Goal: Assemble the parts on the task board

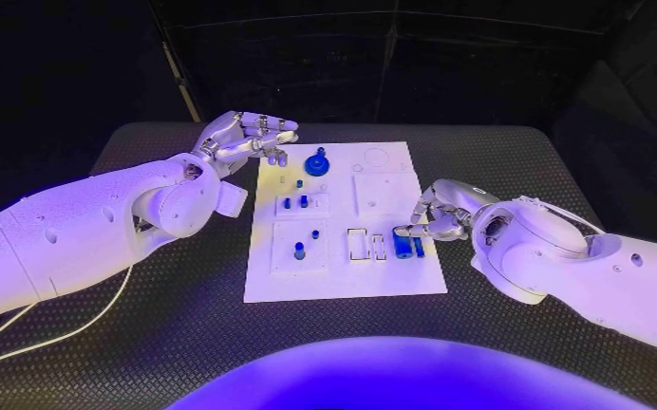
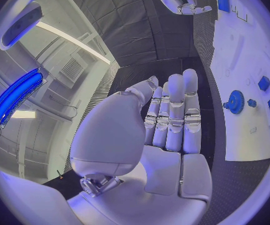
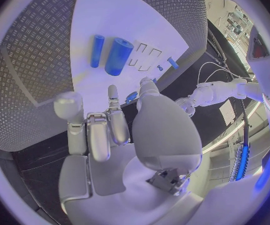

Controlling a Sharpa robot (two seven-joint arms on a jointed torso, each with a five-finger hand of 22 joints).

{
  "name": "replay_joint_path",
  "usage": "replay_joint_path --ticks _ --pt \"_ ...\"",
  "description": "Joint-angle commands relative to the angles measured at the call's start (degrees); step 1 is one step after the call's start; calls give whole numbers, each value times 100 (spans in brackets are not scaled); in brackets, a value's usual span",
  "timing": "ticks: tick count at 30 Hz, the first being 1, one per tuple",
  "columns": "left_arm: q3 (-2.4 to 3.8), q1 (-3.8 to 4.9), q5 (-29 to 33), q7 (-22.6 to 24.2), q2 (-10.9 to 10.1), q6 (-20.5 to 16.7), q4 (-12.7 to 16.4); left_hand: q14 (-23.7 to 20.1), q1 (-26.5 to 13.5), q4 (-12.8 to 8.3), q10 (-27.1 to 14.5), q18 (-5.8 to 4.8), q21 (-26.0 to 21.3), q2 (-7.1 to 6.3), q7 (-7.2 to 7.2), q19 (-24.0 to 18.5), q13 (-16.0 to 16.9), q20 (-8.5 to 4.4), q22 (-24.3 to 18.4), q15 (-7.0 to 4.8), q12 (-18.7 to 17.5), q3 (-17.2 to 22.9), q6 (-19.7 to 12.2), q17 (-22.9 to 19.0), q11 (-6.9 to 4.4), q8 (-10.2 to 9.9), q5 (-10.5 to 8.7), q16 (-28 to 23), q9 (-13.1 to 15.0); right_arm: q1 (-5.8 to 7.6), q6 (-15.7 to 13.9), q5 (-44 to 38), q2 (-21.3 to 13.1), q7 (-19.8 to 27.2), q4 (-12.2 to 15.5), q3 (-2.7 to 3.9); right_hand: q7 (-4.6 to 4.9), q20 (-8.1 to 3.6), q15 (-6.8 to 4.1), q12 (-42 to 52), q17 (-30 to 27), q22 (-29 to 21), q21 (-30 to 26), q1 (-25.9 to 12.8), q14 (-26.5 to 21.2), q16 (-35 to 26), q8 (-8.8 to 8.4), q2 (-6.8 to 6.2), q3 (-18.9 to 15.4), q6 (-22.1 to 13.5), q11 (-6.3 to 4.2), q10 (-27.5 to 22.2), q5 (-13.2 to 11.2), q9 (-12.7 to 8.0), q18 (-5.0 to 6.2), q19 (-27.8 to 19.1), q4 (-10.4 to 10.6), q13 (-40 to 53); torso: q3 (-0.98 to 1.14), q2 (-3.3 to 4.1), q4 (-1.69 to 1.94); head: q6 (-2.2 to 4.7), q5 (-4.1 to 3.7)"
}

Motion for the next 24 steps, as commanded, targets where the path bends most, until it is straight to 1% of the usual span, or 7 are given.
replay_joint_path --ticks 1,7,12,14,18,22,24 --pt "6 5 66 34 1 36 7 -40 -20 -3 -38 73 -25 40 19 -1 6 17 -6 9 27 -20 -12 -8 -19 -24 -25 -19 -6 -23 232 -361 47 -334 2 5 -52 -5 11 32 1158 14 24 -29 534 32 60 14 -45 20 -42 -17 26 30 -39 47 1 32 -2 4 9 0 -11" --pt "6 4 67 37 2 39 4 -40 -17 -6 -39 73 -28 46 15 1 8 16 -11 8 32 -21 -9 -9 -21 -22 -24 -20 -5 -92 290 -438 147 -356 -43 4 -68 -14 1 30 1161 25 29 -34 534 33 132 35 -67 28 -56 -18 57 67 -40 49 1 44 1 20 10 0 -1" --pt "6 2 67 36 5 39 1 -40 -17 -6 -39 73 -28 46 15 1 8 16 -11 8 32 -21 -9 -9 -21 -22 -24 -20 -5 -145 355 -453 218 -338 -103 4 -81 -21 -9 36 1167 25 28 -22 536 36 196 57 -77 34 -67 -12 94 101 -40 46 -2 66 -4 21 9 0 -2" --pt "6 2 67 37 7 39 0 -40 -17 -6 -39 73 -28 46 15 1 8 16 -11 8 32 -21 -9 -9 -21 -22 -24 -20 -5 -170 371 -457 255 -326 -136 4 -87 -27 -14 39 1170 27 28 -4 536 37 233 74 -79 26 -73 -9 126 122 -41 45 -4 79 -3 22 9 0 1" --pt "6 1 67 36 8 42 8 -40 -17 -6 -39 73 -28 46 15 1 8 16 -11 8 32 -21 -9 -9 -21 -22 -24 -20 -5 -195 388 -505 309 -318 -204 4 -91 -33 -19 49 1175 29 28 37 537 39 279 94 -80 0 -78 1 176 150 -41 44 -9 108 -3 30 21 0 -2" --pt "6 0 67 37 7 41 8 -40 -17 -6 -39 73 -28 46 15 1 8 16 -11 8 32 -21 -9 -9 -21 -22 -24 -20 -5 -210 400 -585 370 -315 -272 4 -93 -35 -21 55 1179 35 31 57 538 41 299 105 -80 -12 -79 6 196 162 -43 45 -10 122 -2 25 17 0 17" --pt "6 0 67 37 6 40 9 -40 -17 -6 -39 73 -28 46 15 1 8 16 -11 8 32 -21 -9 -9 -21 -22 -24 -20 -5 -216 399 -655 412 -318 -306 4 -94 -36 -22 59 1184 43 35 73 539 43 314 114 -80 -20 -80 9 209 171 -44 48 -11 131 -2 27 18 0 15"
